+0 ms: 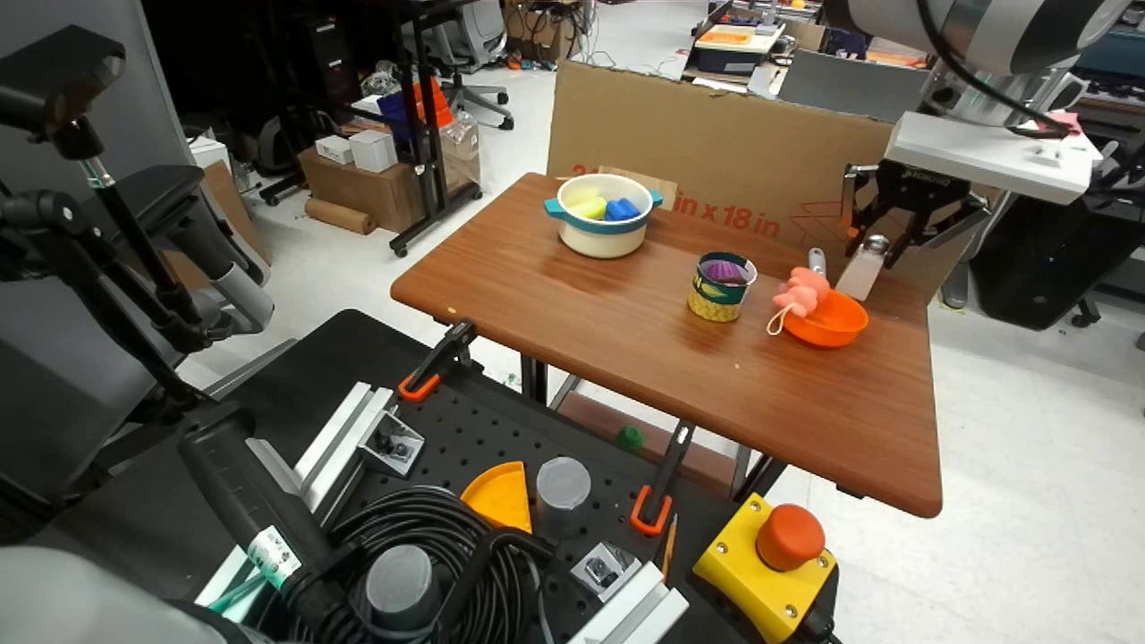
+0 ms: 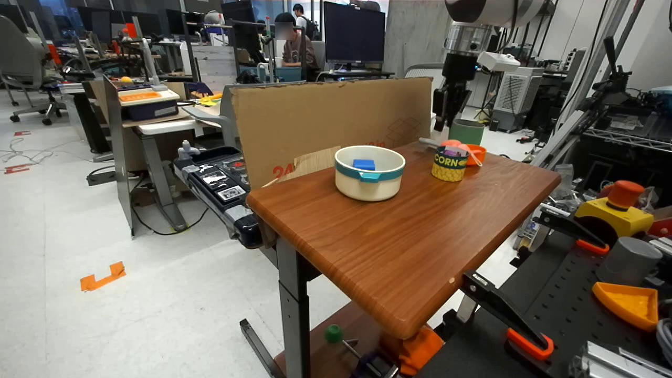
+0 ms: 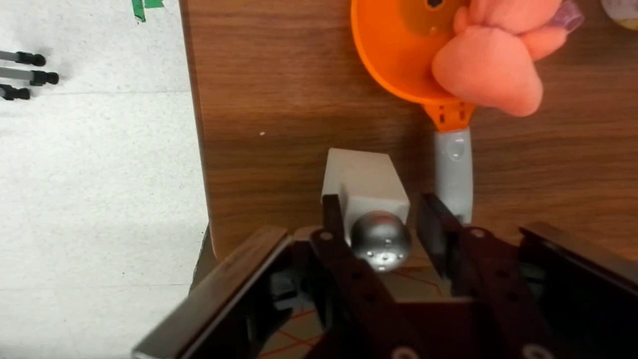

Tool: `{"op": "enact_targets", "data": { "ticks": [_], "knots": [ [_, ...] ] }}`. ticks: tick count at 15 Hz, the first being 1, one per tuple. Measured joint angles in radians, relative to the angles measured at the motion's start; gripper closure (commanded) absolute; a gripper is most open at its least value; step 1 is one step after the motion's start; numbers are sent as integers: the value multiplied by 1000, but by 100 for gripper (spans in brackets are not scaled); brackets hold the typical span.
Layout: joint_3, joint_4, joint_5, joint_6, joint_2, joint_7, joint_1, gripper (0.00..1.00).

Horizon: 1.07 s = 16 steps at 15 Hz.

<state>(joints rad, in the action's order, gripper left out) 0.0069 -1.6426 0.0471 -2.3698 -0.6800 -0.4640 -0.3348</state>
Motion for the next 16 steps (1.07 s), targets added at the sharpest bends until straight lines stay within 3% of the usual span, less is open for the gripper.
{"op": "enact_targets", "data": {
  "ticks": [1, 11, 16],
  "knots": [
    [0, 0, 0, 0, 0, -1, 0, 92],
    [14, -10, 2, -22, 24, -51, 3, 92],
    [35, -128, -4, -139, 138, -123, 24, 92]
  ]
}}
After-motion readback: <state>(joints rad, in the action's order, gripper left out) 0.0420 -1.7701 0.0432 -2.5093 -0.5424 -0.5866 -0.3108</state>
